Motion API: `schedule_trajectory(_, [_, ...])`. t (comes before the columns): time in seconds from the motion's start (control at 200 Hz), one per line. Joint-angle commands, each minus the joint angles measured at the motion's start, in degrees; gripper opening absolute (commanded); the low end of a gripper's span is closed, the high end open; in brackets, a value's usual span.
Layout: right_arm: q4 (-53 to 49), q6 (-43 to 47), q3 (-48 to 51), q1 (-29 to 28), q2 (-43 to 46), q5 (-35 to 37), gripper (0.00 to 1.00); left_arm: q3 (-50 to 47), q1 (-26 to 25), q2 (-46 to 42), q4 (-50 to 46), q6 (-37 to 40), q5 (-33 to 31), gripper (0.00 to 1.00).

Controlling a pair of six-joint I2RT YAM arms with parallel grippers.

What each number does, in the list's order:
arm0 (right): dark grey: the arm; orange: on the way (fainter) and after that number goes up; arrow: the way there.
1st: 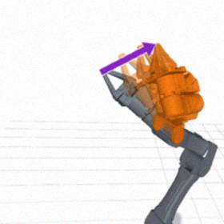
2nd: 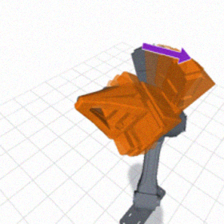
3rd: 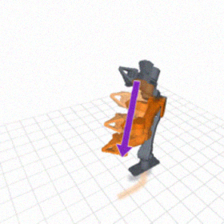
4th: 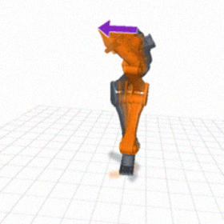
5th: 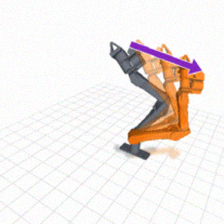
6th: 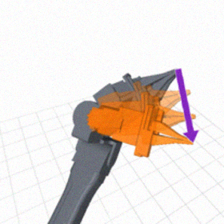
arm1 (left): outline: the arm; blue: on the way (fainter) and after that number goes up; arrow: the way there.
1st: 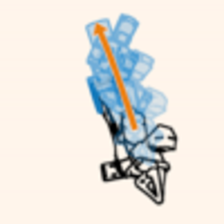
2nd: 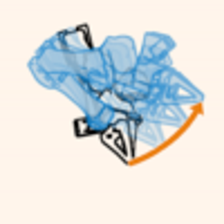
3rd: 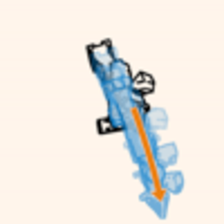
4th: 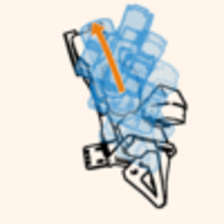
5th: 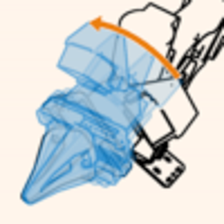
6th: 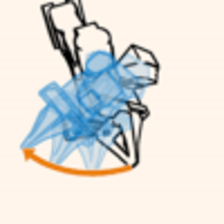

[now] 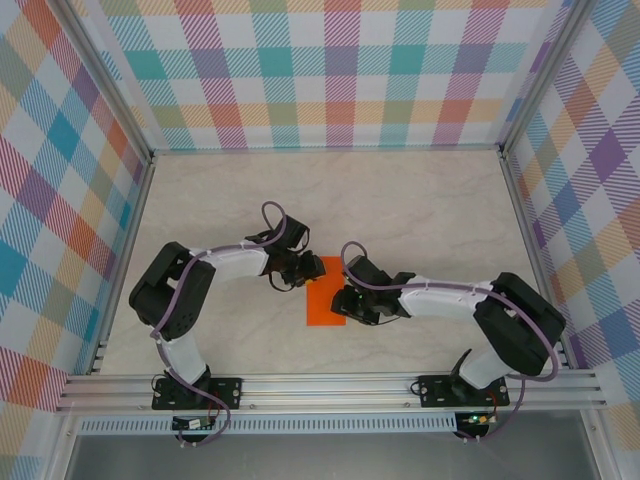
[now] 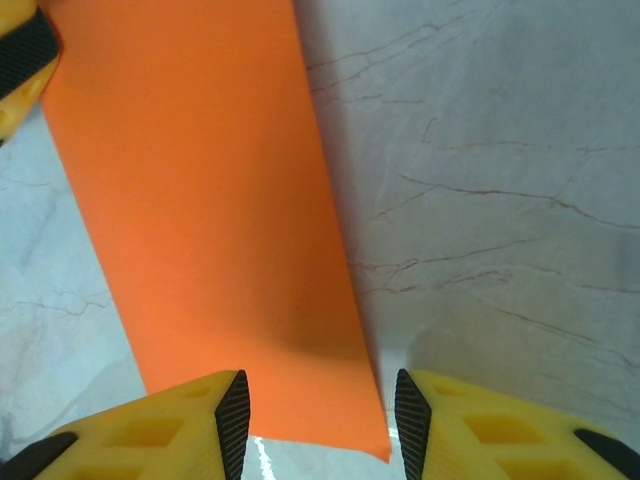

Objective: Fold a paper plane with a square sheet of paper (pick it up from the middle)

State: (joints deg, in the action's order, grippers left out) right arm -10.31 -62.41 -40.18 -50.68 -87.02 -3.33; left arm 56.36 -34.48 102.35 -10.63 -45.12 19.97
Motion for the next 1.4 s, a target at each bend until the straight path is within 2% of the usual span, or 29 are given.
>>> schedule_trajectory(0.0, [1.4, -0.8, -1.4, 0.6, -1.8, -0.9, 0.45, 0.6, -0.1, 0.7, -2.1, 1.6, -1.2, 0.28])
schedule_trajectory(0.12, [3.2, -0.9, -1.5, 0.5, -3.5, -2.8, 0.43, -0.3, -0.1, 0.6, -2.3, 2.0, -1.9, 0.28])
schedule_trajectory(0.275, [6.8, -0.6, -0.1, 0.5, -3.0, -4.3, 0.35, -1.9, 0.0, 0.8, -1.7, 1.9, -1.9, 0.27])
schedule_trajectory(0.435, [7.4, 0.3, -0.1, 0.5, -2.1, -4.4, 0.33, -3.6, -0.1, 0.5, -0.5, 1.6, -2.0, 0.27])
schedule_trajectory(0.52, [5.3, 0.5, -0.7, 0.5, -2.1, -3.4, 0.35, -4.0, -0.1, 0.5, 0.0, 1.5, -1.7, 0.27])
schedule_trajectory(0.76, [8.4, 2.7, -1.6, 1.2, -1.7, -3.9, 0.43, -4.2, -0.1, 0.5, 0.0, 1.5, -1.9, 0.27])
schedule_trajectory(0.86, [3.2, 4.4, -3.3, 2.6, -1.3, -1.2, 0.48, -4.0, -0.1, 0.6, -0.3, 1.5, -1.7, 0.27])
schedule_trajectory(1.015, [0.3, 4.9, -3.0, 4.2, -1.4, 0.5, 0.48, -4.3, -0.1, 0.4, -0.2, 1.5, -1.9, 0.27])
schedule_trajectory(1.105, [2.8, 5.0, -2.5, 4.3, -2.8, -2.1, 0.47, -4.6, -0.1, 0.4, 0.3, 1.2, -1.8, 0.27])
schedule_trajectory(1.195, [6.6, 5.1, -2.0, 4.3, -4.9, -6.8, 0.42, -4.3, -0.1, 0.6, 0.1, 1.2, -1.6, 0.27])
schedule_trajectory(1.395, [9.4, 5.2, -1.6, 3.6, -6.8, -9.6, 0.37, -4.1, 0.0, 0.3, -0.4, 1.4, -1.9, 0.27])
